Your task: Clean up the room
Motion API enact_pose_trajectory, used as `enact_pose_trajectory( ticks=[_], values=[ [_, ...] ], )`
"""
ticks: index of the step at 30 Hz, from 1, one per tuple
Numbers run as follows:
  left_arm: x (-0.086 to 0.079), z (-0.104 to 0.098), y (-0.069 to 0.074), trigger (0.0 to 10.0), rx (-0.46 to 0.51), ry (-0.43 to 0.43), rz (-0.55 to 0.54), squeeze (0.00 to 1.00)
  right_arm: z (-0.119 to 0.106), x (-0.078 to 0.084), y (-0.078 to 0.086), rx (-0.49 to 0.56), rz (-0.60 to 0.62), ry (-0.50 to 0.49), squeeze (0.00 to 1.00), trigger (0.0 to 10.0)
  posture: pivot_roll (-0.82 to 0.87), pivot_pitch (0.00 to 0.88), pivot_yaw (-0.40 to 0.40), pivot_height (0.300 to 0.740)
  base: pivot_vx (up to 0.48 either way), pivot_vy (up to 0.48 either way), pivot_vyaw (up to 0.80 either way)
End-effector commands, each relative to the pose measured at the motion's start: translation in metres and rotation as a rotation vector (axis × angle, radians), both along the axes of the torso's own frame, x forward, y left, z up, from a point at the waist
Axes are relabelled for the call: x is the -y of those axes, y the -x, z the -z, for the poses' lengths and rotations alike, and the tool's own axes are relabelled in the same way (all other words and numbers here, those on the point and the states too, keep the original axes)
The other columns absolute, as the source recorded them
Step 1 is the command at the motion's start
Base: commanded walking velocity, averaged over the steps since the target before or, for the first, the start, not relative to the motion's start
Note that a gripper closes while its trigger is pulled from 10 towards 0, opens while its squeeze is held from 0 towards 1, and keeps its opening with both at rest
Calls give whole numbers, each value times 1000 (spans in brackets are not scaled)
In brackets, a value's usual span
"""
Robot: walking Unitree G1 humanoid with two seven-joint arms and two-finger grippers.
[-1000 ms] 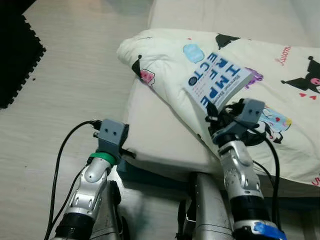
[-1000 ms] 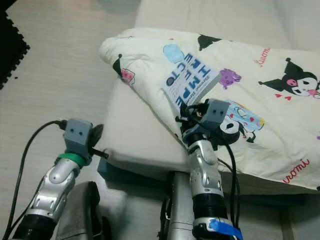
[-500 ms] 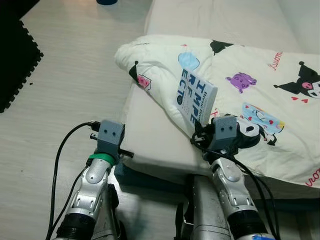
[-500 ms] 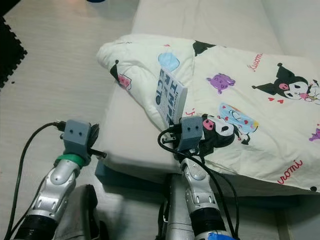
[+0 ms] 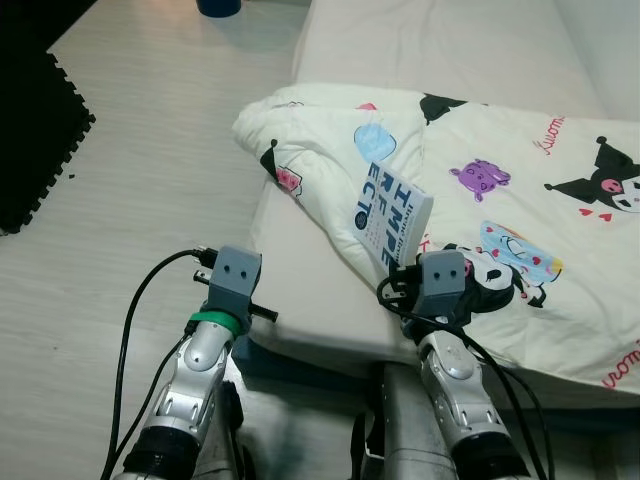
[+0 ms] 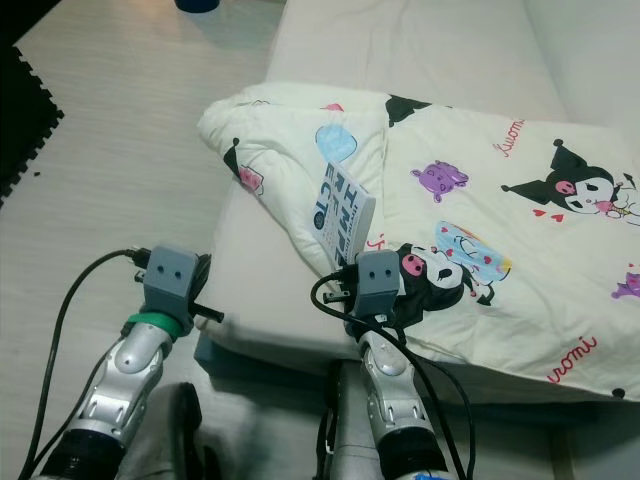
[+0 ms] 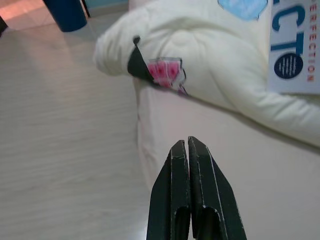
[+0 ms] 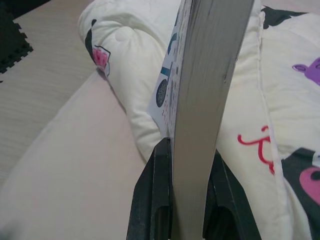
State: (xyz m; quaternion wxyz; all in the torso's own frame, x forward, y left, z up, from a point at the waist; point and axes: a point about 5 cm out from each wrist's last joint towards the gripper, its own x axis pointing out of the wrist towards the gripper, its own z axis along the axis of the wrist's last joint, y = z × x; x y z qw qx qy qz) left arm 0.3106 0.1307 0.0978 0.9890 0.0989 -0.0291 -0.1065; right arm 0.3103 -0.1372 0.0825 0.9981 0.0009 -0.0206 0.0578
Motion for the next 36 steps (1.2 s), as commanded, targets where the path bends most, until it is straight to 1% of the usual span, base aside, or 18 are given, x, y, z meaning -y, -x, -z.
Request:
enact_pose_trajectory(
  ticks=[1, 13, 19, 21, 27, 33, 36],
  values=[
    [1, 9, 5, 10000, -22, -13, 7, 0, 7, 0, 5, -7, 7, 6, 0, 10000, 13, 152, 4, 649, 0, 0, 0],
    [-2, 10, 6, 10000, -26, -13, 20, 0, 7, 0, 3, -3, 20, 6, 0, 10000, 15, 153, 8, 689, 0, 0, 0],
    [-3, 13, 7, 10000, -44, -11, 18, 0, 9, 0, 4, -7, 20, 9, 0, 10000, 15, 153, 8, 704, 0, 0, 0],
    [-2, 15, 8, 10000, -60, -1, 14, 0, 10, 0, 5, -9, 21, 9, 0, 10000, 15, 154, 8, 713, 0, 0, 0],
    [-2, 17, 9, 10000, -76, -9, 8, 0, 11, 0, 5, -12, 22, 8, 0, 10000, 17, 158, 9, 738, 0, 0, 0],
    [-1, 17, 8, 10000, -79, -17, 21, 0, 12, 0, 6, -15, 23, 8, 0, 10000, 18, 158, 9, 740, 0, 0, 0],
    [0, 15, 9, 10000, -62, -6, 32, 0, 13, 0, 6, -16, 23, 6, 0, 10000, 19, 156, 11, 740, 0, 0, 0]
  ],
)
